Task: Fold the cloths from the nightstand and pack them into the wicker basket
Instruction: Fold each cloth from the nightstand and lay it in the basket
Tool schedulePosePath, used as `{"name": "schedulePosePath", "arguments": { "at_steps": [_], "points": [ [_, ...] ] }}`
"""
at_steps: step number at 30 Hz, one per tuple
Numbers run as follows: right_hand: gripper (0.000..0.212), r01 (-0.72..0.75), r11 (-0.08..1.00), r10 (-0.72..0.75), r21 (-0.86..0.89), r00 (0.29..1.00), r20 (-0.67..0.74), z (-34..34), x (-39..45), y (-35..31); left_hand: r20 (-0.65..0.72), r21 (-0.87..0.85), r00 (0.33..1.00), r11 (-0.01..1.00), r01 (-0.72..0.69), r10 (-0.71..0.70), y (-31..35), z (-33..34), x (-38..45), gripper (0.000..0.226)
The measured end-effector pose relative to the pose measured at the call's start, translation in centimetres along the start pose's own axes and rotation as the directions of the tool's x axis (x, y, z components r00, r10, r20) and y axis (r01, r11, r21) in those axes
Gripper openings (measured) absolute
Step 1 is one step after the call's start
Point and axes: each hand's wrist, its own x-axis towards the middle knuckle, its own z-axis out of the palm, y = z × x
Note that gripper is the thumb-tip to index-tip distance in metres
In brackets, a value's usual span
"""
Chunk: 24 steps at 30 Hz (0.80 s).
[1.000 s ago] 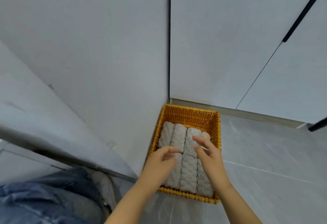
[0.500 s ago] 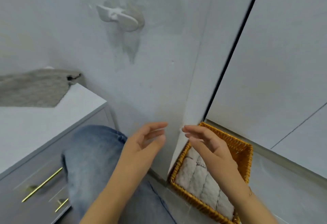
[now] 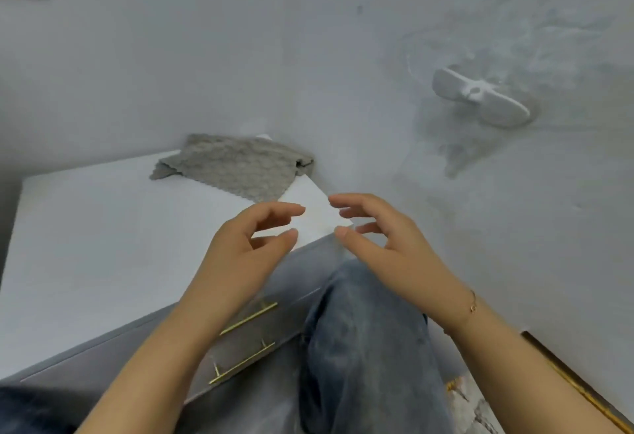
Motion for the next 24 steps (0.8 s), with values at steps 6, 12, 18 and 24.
{"name": "schedulePosePath", "arguments": {
  "at_steps": [6, 12, 18, 24],
  "points": [
    [0.023, 0.030, 0.994, -0.027, -0.105, 0.999, 0.026, 3.5, 9.3, 1.8, -0.075, 0.221, 0.997, 0.975, 0.027, -0.011, -2.6, -3.6, 4.6, 0.022],
    [0.025, 0.013, 0.973, -0.013, -0.231, 1.000, 0.001, 5.0, 15.8, 5.1, 0.014, 0.491, 1.000, 0.871, -0.019, 0.013, -4.8, -3.2, 11.2, 0.022],
    [0.031, 0.007, 0.943, 0.024, -0.332, 0.996, 0.088, 5.2, 16.8, 7.9, 0.060, 0.692, 0.998, 0.722, -0.030, -0.015, -7.2, -2.0, 15.7, 0.036],
    [0.029, 0.042, 0.940, 0.000, -0.340, 0.992, 0.124, 5.6, 17.2, 8.8, 0.121, 0.792, 0.991, 0.597, -0.128, 0.053, -9.9, -2.1, 16.2, 0.022]
  ]
}}
